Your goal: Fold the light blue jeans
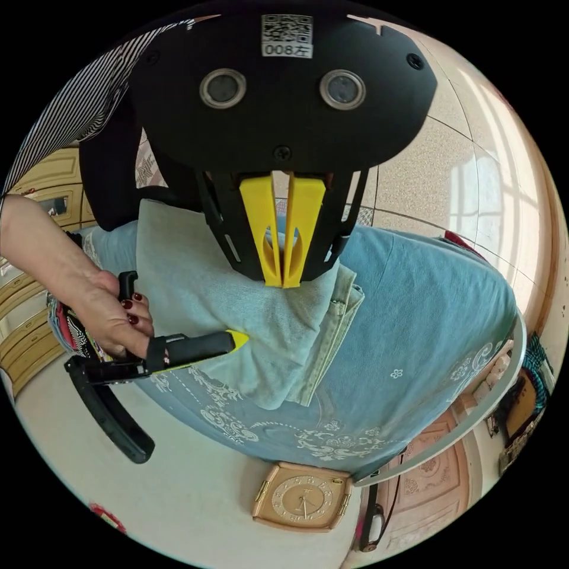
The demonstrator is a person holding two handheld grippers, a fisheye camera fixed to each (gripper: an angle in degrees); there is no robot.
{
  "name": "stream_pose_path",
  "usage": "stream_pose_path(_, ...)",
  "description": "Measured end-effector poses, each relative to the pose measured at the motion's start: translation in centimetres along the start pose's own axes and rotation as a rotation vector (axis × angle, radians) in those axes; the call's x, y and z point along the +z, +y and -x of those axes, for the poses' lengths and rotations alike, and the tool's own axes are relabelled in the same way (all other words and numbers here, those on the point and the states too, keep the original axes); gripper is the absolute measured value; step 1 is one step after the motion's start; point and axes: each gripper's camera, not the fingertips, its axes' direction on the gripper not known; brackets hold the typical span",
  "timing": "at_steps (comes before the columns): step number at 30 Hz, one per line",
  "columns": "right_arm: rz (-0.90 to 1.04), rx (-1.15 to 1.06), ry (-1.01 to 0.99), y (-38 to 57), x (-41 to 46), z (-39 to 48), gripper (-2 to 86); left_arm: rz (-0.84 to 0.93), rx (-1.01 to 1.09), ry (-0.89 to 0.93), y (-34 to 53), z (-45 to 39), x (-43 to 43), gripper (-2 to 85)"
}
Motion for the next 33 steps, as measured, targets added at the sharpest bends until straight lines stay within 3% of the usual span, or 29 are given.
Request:
stream_pose_path(2, -0.042, 0.048, -0.082, 1.1, -1.8, -1.0, 0.1, 0.003, -0.021, 0.011, -0.6, -0.2, -0.9, 0.2)
stream_pose_path(5, -0.142, -0.021, -0.013, 4.6, -6.8, -0.3, 0.1, -0.087, 0.036, 0.053, -0.2, -1.7, -2.9, 0.2)
stream_pose_path(8, -0.208, 0.016, 0.083, 10.4, -10.2, -1.5, 0.1, -0.065, 0.124, 0.075, 0.0, -3.8, -2.4, 0.2)
stream_pose_path(12, -0.036, 0.177, 0.142, 14.5, -8.4, -6.4, 0.3, 0.056, 0.133, 0.027, -1.0, -4.6, 0.7, 0.3)
stream_pose_path(19, -0.16, 0.262, -0.038, 19.4, -14.5, -8.8, 1.4, 0.004, 0.053, 0.198, -1.6, -3.4, -1.6, 1.2)
stream_pose_path(21, -0.192, 0.317, -0.195, 23.9, -15.8, -10.3, 3.1, -0.001, 0.026, 0.291, -1.1, -3.3, -1.7, 2.0)
stream_pose_path(27, -0.17, 0.569, -0.586, 33.9, -14.4, -14.1, 8.1, 0.132, -0.057, 0.578, -1.4, -3.8, 0.9, 9.4)
stream_pose_path(33, -0.203, 0.597, -0.662, 37.0, -17.0, -15.8, 8.4, 0.311, -0.137, 0.658, -3.7, -4.8, 5.0, 12.2)
